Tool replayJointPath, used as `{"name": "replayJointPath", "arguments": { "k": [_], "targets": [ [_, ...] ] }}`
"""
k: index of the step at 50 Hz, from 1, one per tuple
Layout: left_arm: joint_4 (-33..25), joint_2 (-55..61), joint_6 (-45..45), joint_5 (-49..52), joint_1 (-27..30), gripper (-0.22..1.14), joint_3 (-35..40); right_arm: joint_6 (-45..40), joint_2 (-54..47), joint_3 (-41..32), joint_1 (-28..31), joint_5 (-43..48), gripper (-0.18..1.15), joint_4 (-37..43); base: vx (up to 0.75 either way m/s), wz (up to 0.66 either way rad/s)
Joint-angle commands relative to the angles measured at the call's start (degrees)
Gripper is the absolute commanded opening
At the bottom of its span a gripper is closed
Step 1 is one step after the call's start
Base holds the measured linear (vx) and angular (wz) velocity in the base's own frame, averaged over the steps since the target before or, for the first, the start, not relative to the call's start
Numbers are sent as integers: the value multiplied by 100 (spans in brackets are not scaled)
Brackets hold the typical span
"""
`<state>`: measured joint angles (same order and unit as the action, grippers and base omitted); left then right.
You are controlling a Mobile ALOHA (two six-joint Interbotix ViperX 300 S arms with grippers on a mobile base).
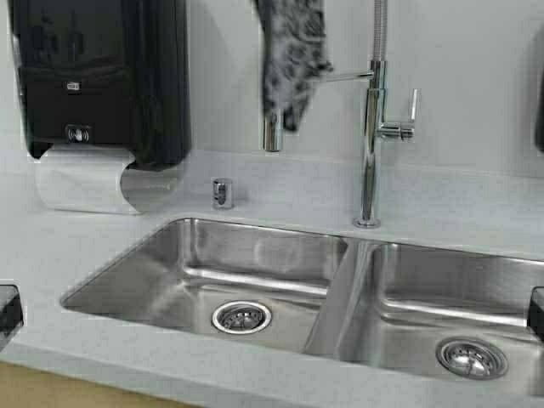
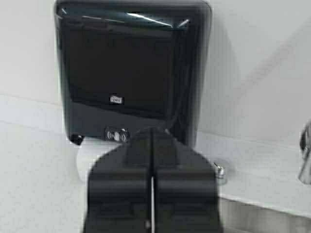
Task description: Get the cloth and wipe up the spill under the wine glass
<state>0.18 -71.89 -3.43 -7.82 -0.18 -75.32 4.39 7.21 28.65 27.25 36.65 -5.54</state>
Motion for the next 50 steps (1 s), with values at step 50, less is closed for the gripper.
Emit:
{"name": "replayJointPath", "arguments": {
  "k": [50],
  "targets": [
    [-141,-9,-62,97,0,2,132,-747,2312,404,976,-2013,6,18,-11,10]
  ]
}}
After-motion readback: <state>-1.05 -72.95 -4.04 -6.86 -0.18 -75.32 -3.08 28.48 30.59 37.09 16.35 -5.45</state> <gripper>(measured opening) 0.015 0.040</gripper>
